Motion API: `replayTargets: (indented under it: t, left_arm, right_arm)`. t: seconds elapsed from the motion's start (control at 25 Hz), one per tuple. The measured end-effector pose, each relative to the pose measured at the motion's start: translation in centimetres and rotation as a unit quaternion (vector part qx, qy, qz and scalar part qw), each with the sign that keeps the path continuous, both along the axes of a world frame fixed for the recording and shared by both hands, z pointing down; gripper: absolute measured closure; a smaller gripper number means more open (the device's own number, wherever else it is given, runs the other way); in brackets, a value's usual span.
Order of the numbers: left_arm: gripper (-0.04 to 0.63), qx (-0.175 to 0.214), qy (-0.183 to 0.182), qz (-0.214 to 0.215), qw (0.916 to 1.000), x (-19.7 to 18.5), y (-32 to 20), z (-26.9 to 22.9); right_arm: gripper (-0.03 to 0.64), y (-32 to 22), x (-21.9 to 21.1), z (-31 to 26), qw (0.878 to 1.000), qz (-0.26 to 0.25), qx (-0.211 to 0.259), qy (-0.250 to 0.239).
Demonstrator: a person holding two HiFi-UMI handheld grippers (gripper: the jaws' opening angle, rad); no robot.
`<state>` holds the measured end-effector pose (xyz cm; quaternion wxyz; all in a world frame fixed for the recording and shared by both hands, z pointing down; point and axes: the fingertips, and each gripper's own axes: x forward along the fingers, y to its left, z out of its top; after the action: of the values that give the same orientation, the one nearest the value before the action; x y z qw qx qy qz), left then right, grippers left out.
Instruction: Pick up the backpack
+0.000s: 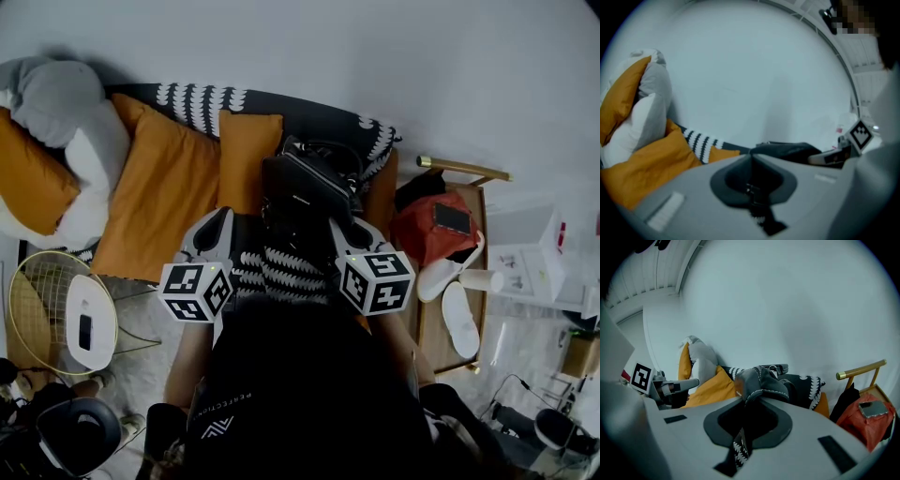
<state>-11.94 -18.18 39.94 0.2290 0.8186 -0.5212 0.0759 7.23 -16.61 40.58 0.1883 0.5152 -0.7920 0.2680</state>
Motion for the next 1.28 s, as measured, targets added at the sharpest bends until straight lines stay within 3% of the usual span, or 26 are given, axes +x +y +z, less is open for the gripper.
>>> replayTargets:
  t: [1.28]
  left_arm:
    - [0.575, 0.000, -0.015, 0.016, 0.9998, 0.08, -0.32, 0.19]
  right_arm:
    - [0.600, 0.00, 0.03, -0.77, 1.000, 0.011, 0.007, -0.007]
